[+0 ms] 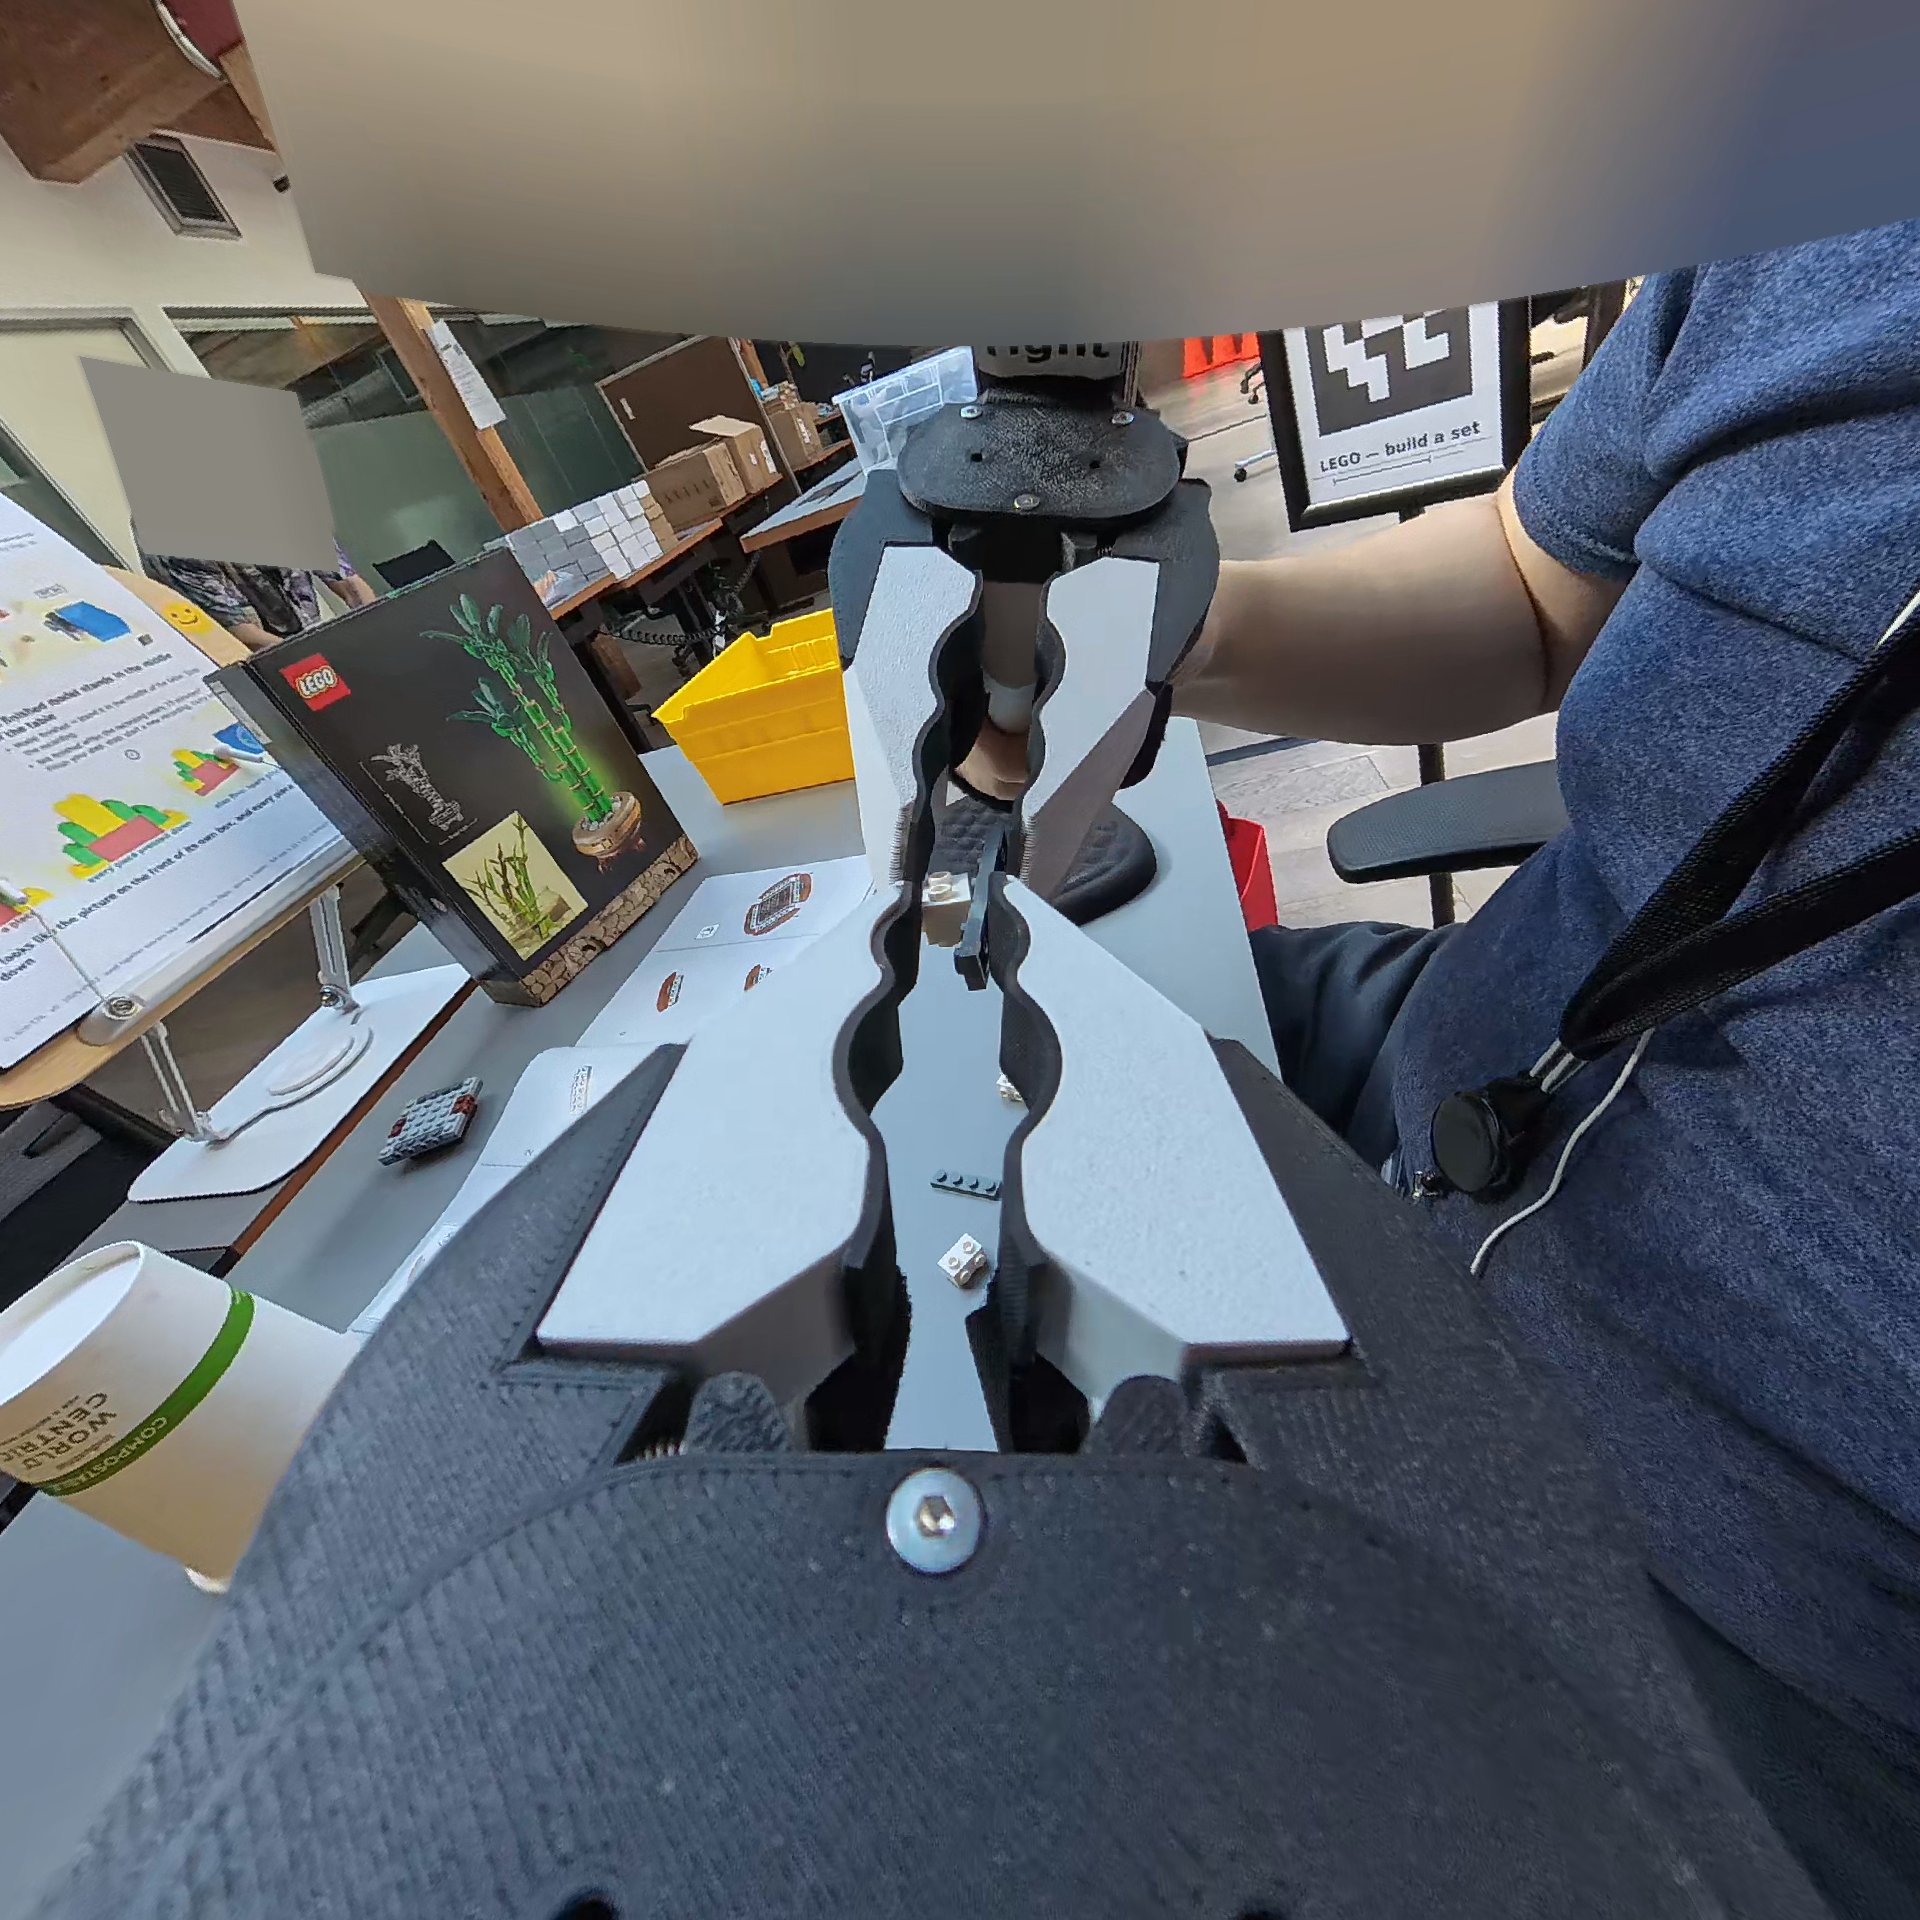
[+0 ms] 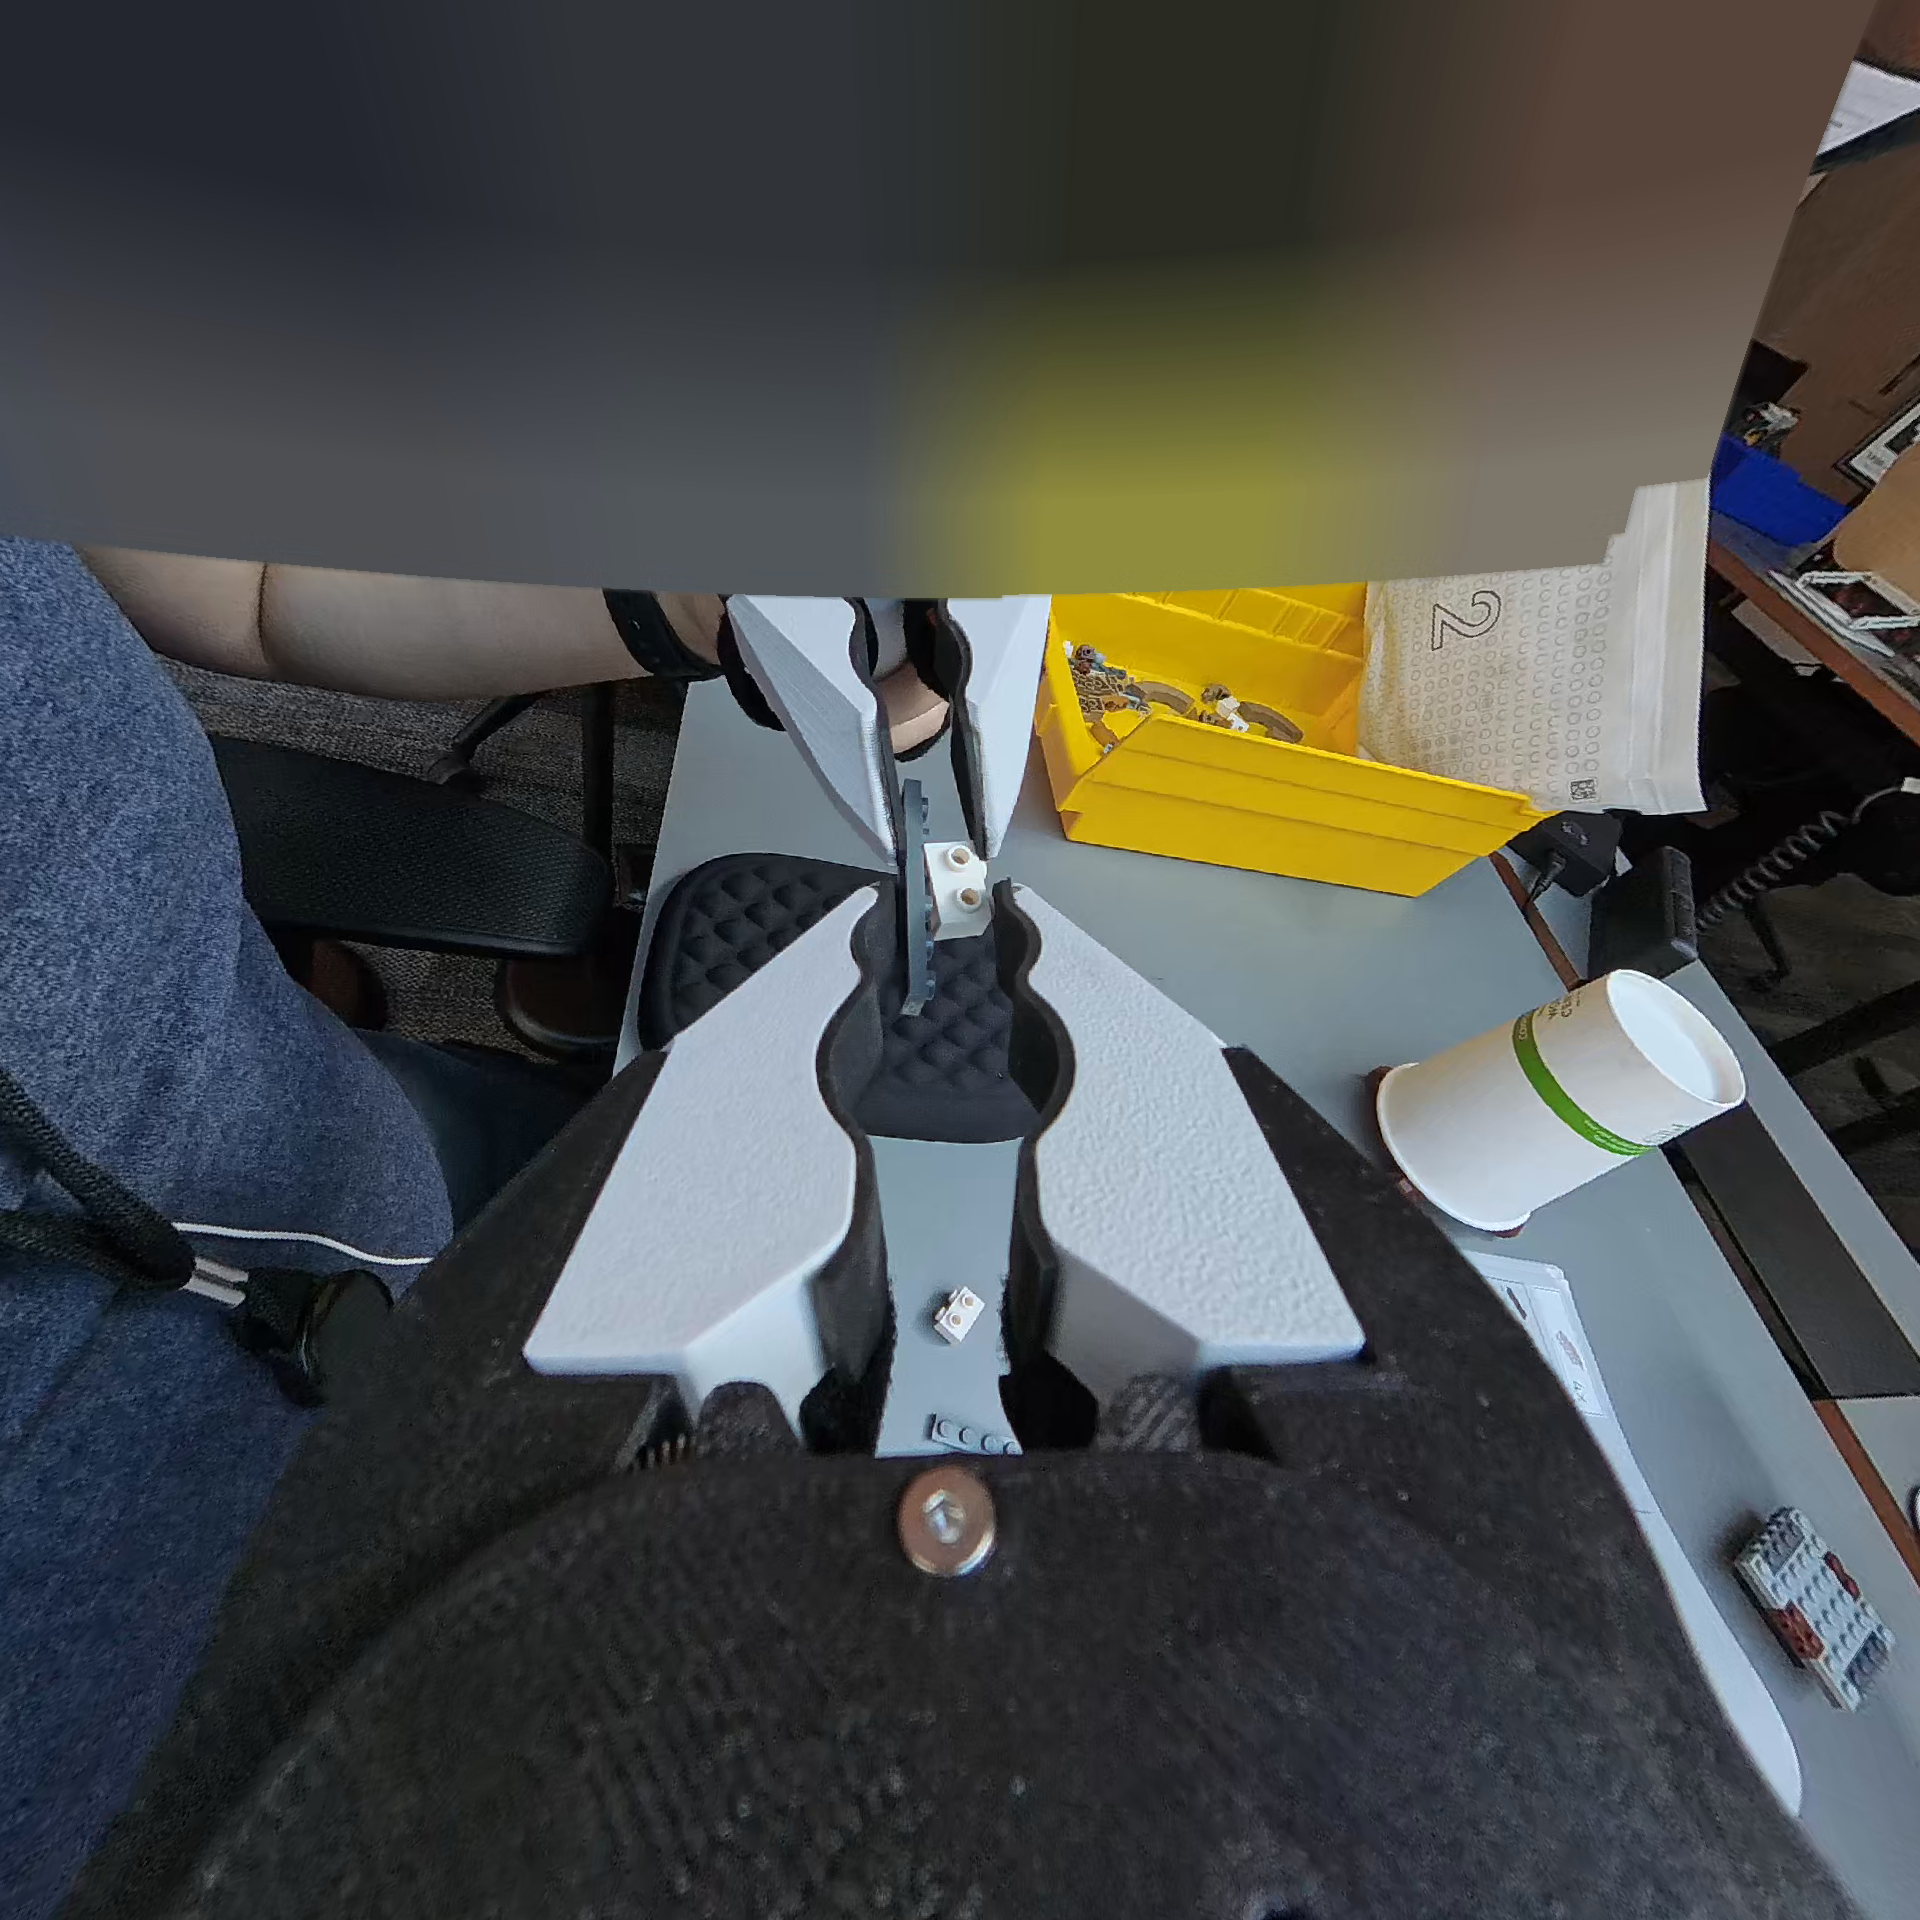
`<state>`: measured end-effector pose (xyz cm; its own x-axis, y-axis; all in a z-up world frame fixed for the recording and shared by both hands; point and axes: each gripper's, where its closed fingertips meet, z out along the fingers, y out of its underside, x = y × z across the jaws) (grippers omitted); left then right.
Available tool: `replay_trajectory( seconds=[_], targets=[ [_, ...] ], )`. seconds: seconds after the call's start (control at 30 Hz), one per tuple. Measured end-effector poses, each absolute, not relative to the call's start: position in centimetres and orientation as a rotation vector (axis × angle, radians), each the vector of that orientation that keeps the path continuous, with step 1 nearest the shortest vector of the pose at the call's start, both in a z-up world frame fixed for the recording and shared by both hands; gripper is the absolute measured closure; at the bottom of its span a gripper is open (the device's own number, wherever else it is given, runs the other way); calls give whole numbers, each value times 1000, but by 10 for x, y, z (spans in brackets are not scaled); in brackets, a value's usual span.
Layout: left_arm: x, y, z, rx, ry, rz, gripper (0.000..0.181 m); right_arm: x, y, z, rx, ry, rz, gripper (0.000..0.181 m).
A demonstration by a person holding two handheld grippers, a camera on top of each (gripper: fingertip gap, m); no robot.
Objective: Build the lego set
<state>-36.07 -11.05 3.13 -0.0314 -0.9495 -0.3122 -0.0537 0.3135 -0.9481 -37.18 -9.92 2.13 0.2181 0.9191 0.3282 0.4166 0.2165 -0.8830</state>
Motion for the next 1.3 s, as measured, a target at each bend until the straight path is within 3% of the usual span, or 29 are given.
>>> replay_trajectory(
  seconds=[0.57,1.13,1.3],
  targets=[
    [-358,-102,20,-1083,1426,-813,170,-368,-89,12,-1321,-1407,205,165],
    [-359,-103,18,-1105,1393,-854,176,-369,-92,8,-1308,-1421,265,166],
    [-363,-101,28,-1165,1298,-1049,164,-367,-90,8,-1267,-1453,156,166]
  ],
)
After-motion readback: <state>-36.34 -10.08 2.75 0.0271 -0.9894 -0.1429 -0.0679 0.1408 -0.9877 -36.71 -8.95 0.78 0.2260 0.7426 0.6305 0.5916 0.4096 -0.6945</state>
